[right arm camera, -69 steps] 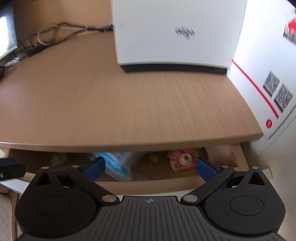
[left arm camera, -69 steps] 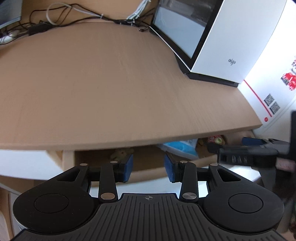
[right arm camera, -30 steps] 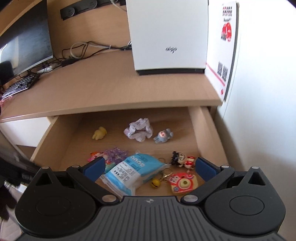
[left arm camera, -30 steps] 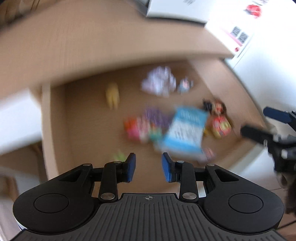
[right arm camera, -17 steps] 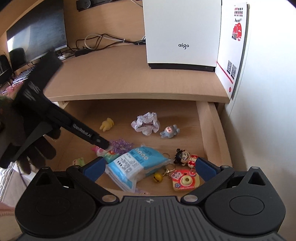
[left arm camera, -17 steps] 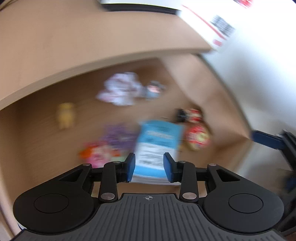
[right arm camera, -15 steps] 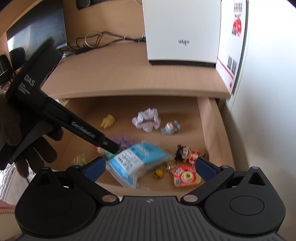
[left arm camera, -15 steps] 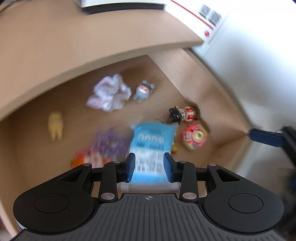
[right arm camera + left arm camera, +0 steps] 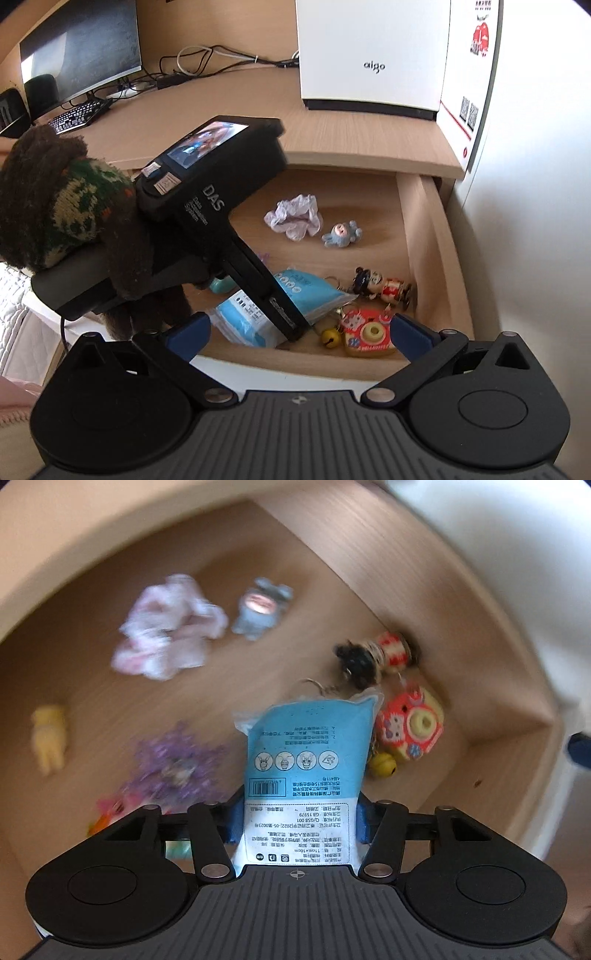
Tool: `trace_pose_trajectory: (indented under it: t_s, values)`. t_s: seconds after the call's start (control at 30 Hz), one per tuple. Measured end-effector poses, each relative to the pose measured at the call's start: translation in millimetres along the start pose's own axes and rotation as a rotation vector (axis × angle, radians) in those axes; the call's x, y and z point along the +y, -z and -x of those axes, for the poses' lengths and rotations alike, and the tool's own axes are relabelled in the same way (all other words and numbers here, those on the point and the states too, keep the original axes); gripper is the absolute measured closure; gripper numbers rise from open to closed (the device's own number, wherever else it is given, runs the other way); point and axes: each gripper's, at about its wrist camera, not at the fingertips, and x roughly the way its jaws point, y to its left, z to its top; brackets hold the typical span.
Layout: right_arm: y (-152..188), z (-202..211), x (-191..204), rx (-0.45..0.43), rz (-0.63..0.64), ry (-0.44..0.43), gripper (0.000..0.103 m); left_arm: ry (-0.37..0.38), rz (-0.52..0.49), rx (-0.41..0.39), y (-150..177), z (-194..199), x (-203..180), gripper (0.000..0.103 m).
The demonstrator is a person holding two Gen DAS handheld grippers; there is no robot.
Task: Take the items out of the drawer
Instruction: 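Lift the wipes packet out of the drawer with the left tool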
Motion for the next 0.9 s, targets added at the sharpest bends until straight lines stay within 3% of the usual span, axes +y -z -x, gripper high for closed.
trace_pose_trajectory:
  t_s: [0.13,0.27,0.4,0.5,0.6,0.7,0.9]
  values:
    - [-6.4,-8.2,-6.8,0.044,-0.071,-0.027,0.000,-0.020,0.114,-0.154,35.3,63.9,29.3,0.047]
    - [-23.0,-28.5,-1.9,0.134,-0.169,-0.167,0.000,-0.027,0.279,-0.268,69.3,123.9,70.3,0.047]
    - [-53.7,-67.4,34.1,0.276,-0.136,-0.278,0.000,0.006,0.424,-0.388,98.2,173.5,113.1,0.047]
    - [-70.7,-101.3,77.3,0.355,-0.010,-0.272,0.000,0.007,0.498,-0.445,118.6,186.9,134.0,0.047]
    - [-79.9,-130.3,104.4,0.343,0.074,-0.169,0.000,0.018,0.540,-0.456,135.2,198.8,145.2,0.047]
    - [-85.7,-157.2,114.1,0.316,0.126,-0.114,0.000,0.019,0.523,-0.477,148.1,210.1,151.8,0.047]
    - [-87.7,-179.5,115.3,0.398,0.123,-0.108,0.000,0.083,0.509,-0.478,158.7,209.2,159.6,0.047]
